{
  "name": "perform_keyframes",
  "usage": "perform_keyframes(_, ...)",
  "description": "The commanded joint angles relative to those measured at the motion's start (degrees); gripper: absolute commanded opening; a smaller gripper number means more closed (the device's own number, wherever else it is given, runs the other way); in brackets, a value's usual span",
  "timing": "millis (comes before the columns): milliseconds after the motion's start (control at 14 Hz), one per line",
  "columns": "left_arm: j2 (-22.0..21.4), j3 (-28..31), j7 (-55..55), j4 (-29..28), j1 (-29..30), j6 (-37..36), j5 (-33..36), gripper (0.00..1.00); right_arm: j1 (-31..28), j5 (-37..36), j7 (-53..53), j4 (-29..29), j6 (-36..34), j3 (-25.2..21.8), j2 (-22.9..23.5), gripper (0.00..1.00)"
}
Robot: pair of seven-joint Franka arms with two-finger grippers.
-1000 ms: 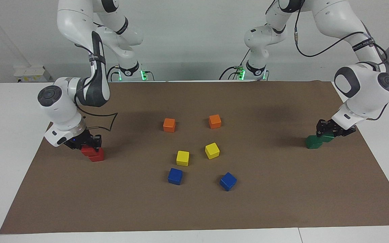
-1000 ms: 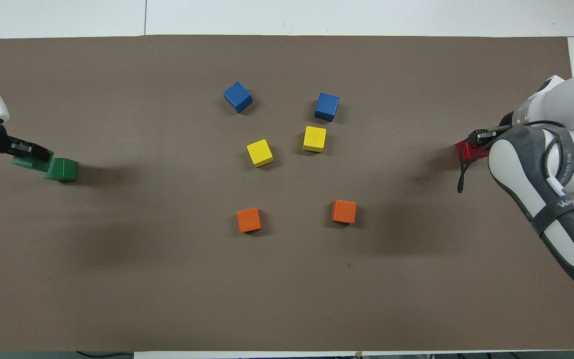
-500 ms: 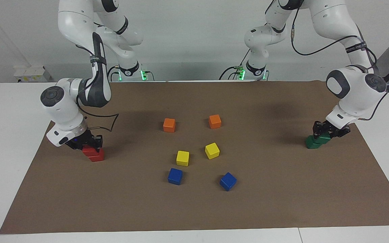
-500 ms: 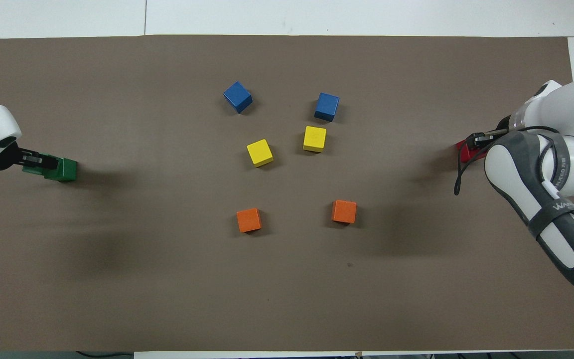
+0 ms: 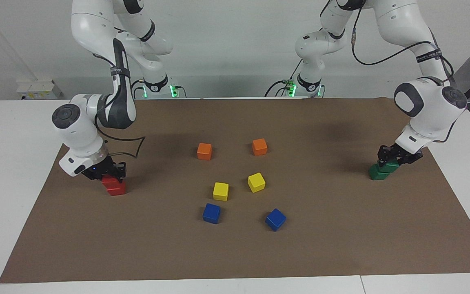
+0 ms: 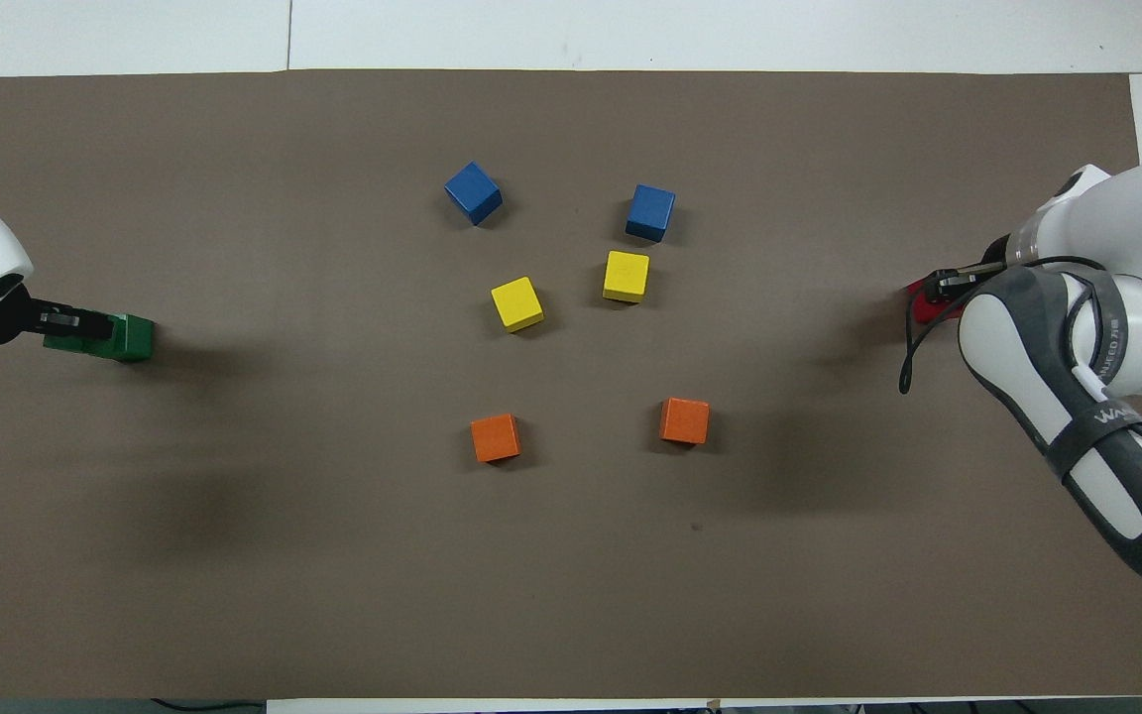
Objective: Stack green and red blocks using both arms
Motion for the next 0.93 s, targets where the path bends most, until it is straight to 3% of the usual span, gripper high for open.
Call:
perform_keyframes(0,-2.35,-0.36,-1.52,-4.12,0.33,3.75,-0.95,0.0,-0.47,0.36,-2.04,-2.08,1.47,0.46,-1.81,0.0)
perform_keyframes(357,-2.53,-0.36,-1.18,-4.57,0.24,4.55,-0.95,0.0,-0.65,0.36,-2.75,-2.34,2.26,0.46,-1.81,0.0)
perform_keyframes(429,-2.53,-0.36,-1.0,-4.57,0.15,4.55,-0.87,0.08,-0.82,0.36,-2.75,-2.34,2.26,0.46,-1.81,0.0)
perform_keyframes(500,-2.53,-0.27,-0.91,-4.66,-0.03,4.55,-0.95,0.64,-0.82,0.36,-2.66,-2.51,2.26,0.46,-1.81,0.0)
perform_keyframes(571,-2.53,-0.36,-0.82,-4.57,0.06,4.46,-0.87,1.0,-0.91,0.36,-2.66,-2.6,2.26,0.46,-1.9,0.0)
perform_keyframes(857,-2.0,-0.36,2.08,-2.64,0.32,2.63,-0.87,1.0,-0.82,0.36,-2.31,-2.6,2.26,0.46,-1.9,0.0)
